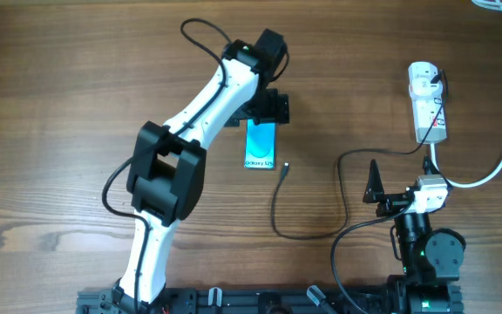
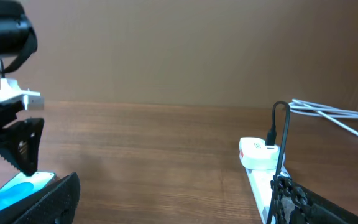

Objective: Plug charger to phone and switch on socket
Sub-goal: 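Lower the open left gripper down over the phone's bottom edge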

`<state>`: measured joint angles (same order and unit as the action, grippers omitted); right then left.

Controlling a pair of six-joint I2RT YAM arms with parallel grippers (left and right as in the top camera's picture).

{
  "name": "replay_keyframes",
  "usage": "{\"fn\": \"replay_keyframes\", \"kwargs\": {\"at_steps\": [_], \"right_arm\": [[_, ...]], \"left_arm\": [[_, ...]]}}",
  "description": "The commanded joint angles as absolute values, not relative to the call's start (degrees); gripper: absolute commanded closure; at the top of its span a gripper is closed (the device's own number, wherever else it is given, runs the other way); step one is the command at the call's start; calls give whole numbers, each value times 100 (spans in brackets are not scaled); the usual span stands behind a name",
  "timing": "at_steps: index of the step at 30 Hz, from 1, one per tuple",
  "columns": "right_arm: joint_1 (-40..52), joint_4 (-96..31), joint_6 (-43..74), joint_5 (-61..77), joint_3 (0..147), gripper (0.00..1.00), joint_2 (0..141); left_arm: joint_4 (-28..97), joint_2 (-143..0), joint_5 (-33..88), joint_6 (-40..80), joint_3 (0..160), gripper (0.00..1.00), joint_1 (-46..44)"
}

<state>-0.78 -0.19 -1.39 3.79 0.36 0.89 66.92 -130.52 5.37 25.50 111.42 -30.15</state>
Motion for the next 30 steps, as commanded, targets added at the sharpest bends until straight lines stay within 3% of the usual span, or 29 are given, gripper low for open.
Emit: {"fn": "replay_keyframes", "kwargs": {"at_steps": [1,11,30], "right_arm": [[-38,1,-134,320,30,0,58],[-38,1,-134,320,30,0,58],[-38,1,-134,320,30,0,58]], "left_arm": [[6405,-13107,976,2276,10687,0,-3011],[6228,-13111,27,2744,10595,0,-3402],[5784,-13117,16,2770,9972,0,-3275]]}}
